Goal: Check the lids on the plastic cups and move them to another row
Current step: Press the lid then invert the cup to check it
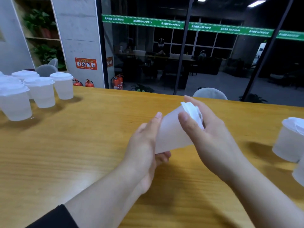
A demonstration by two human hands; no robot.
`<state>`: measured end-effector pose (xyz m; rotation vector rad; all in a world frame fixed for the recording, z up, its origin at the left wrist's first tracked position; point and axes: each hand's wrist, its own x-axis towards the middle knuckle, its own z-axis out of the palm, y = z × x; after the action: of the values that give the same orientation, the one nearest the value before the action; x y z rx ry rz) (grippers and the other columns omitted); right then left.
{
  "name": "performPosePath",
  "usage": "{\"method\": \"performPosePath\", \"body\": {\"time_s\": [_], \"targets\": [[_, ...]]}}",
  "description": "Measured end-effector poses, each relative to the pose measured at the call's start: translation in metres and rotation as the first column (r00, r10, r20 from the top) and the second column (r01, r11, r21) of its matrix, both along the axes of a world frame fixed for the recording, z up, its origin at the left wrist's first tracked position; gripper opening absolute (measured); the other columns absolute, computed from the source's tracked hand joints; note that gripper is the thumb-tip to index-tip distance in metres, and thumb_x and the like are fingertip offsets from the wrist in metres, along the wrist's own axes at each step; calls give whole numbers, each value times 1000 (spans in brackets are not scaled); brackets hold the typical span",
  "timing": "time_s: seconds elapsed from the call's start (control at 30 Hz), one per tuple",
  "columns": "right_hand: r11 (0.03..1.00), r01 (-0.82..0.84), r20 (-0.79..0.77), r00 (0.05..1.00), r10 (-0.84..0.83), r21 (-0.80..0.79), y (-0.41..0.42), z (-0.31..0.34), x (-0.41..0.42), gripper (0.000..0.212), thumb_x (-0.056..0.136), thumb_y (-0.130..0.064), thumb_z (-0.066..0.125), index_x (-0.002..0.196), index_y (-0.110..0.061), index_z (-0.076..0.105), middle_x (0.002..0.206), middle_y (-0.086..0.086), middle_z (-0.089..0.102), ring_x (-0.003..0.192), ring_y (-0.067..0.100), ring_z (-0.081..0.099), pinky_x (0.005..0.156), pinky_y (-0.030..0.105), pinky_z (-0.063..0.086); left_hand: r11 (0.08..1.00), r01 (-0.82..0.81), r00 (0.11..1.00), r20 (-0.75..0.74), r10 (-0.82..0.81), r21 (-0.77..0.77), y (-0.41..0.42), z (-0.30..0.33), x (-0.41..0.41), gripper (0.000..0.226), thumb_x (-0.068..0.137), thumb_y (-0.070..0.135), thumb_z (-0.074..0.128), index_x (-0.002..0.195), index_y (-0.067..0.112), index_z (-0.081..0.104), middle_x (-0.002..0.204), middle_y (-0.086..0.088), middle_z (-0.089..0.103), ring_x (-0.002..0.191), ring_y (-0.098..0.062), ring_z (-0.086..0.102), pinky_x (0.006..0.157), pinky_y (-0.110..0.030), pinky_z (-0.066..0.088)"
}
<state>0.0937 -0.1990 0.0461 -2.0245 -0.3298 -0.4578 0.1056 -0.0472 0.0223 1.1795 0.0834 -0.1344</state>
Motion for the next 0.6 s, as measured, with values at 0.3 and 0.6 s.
{"method": "performPosePath", "body": {"time_s": [0.3, 0.6], "targets": [[999, -36, 66, 997, 35, 7, 1, -2, -2, 72, 71, -68, 67, 137, -43, 56, 114, -24, 64, 108, -7, 58, 84, 7, 42, 993, 49, 991, -121, -63, -110, -5, 1, -4, 35, 93, 52, 66, 98, 17, 73, 68, -3, 63, 47, -17, 48, 43, -24, 31], [943, 77, -62, 996, -61, 325, 12, -3, 2, 76, 75, -72, 62, 134, -24, 62, 105, -25, 69, 98, -5, 64, 82, 21, 52, 973, -225, 939, 281, 200, 58, -10, -6, -4, 42, 78, 58, 68, 91, 18, 60, 73, -2, 63, 53, -21, 52, 45, -30, 40]]}}
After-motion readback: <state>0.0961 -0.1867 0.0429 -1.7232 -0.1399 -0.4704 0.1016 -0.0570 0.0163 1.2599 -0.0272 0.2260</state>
